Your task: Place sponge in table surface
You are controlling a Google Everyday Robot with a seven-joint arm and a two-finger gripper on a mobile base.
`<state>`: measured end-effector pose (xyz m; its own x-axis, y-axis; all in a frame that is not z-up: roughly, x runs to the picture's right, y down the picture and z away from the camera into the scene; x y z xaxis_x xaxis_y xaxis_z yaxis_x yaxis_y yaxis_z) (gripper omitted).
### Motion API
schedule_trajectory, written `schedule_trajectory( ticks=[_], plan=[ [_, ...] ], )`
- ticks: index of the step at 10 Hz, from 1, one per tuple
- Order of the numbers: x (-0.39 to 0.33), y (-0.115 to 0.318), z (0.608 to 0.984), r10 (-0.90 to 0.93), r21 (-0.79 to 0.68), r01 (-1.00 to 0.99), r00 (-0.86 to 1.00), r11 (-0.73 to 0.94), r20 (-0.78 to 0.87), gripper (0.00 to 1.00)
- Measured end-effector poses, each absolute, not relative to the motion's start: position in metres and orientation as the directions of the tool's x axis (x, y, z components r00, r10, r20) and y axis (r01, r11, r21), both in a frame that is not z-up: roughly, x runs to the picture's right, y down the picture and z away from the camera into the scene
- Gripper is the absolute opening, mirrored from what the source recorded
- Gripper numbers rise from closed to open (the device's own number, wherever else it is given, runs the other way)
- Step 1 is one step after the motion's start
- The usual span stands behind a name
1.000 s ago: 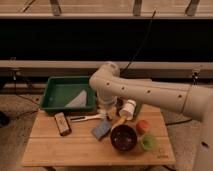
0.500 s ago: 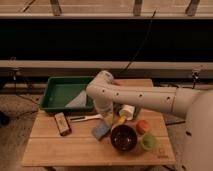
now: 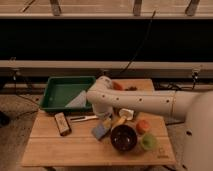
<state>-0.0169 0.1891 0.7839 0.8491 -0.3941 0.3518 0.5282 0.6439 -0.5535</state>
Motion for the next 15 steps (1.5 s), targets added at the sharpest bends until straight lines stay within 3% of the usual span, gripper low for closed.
schedule_trajectory(
  ticks=[6,15],
  plan=[
    [-0.012,0.221,0.795,-0.408,-0.538,0.544,0.839,0.644,0.360,0.65],
    [-0.019,0.232,0.816,-0.433,-0.529,0.549,0.836,0.647,0.338,0.65]
  ],
)
